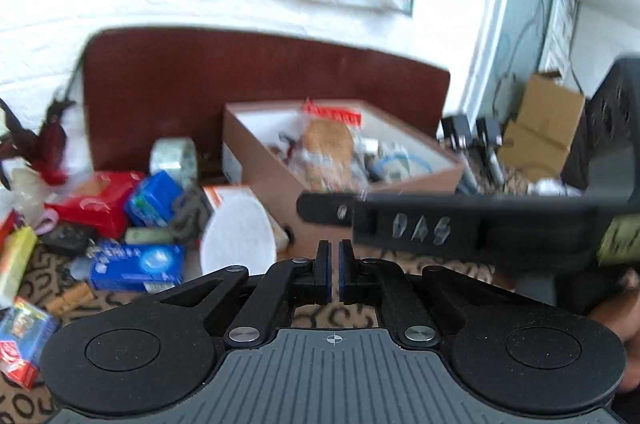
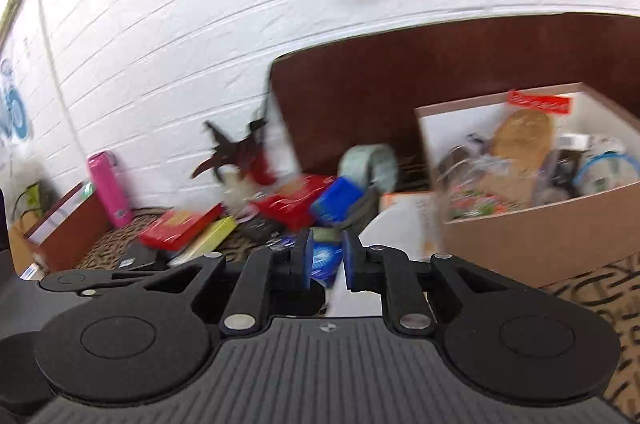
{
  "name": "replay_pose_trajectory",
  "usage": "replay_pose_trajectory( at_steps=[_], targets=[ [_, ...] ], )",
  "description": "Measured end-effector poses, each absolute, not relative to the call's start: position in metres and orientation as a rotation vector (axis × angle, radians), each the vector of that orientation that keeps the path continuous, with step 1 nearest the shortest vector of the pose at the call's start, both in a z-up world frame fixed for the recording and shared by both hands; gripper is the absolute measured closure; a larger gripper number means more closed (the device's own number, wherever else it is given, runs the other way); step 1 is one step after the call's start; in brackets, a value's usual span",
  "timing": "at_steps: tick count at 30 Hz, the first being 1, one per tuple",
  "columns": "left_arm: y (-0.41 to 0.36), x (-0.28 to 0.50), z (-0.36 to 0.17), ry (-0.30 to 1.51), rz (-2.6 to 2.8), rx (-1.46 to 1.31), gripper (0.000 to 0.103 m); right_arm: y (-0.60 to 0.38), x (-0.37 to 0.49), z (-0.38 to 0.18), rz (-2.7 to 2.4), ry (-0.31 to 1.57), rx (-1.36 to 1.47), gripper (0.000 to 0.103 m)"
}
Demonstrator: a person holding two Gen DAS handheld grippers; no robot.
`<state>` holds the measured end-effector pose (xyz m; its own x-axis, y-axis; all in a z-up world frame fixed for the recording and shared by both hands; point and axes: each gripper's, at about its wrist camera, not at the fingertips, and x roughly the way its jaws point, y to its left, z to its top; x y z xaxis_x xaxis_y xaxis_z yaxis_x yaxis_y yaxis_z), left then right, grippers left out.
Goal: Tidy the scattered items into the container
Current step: 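Hold the insole up with the left gripper while the right gripper grasps its toe, then lift the white insole with the right gripper toward the cardboard box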
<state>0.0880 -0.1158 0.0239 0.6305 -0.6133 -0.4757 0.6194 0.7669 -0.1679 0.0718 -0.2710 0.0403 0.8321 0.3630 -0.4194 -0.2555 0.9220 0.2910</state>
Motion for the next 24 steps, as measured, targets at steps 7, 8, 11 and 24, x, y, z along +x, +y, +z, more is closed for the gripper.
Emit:
replay_pose_trajectory(
  at_steps=[7, 8, 11, 24],
  targets=[
    [-0.094, 0.096, -0.040, 0.699, -0.524, -0.013, 0.064, -0.287, 0.075, -0.007, 0.309, 0.601, 0.272, 0.052],
    [-0.086, 0.101, -0.045, 0.725, -0.507, -0.052, 0.064, -0.286, 0.076, -0.014, 0.315, 0.619, 0.284, 0.052],
    [-0.071, 0.124, -0.056, 0.776, -0.475, -0.144, 0.061, -0.280, 0.082, -0.032, 0.309, 0.668, 0.307, 0.052],
    [-0.065, 0.164, -0.087, 0.819, -0.540, -0.255, 0.028, -0.272, 0.120, -0.069, 0.327, 0.759, 0.449, 0.052]
  ],
)
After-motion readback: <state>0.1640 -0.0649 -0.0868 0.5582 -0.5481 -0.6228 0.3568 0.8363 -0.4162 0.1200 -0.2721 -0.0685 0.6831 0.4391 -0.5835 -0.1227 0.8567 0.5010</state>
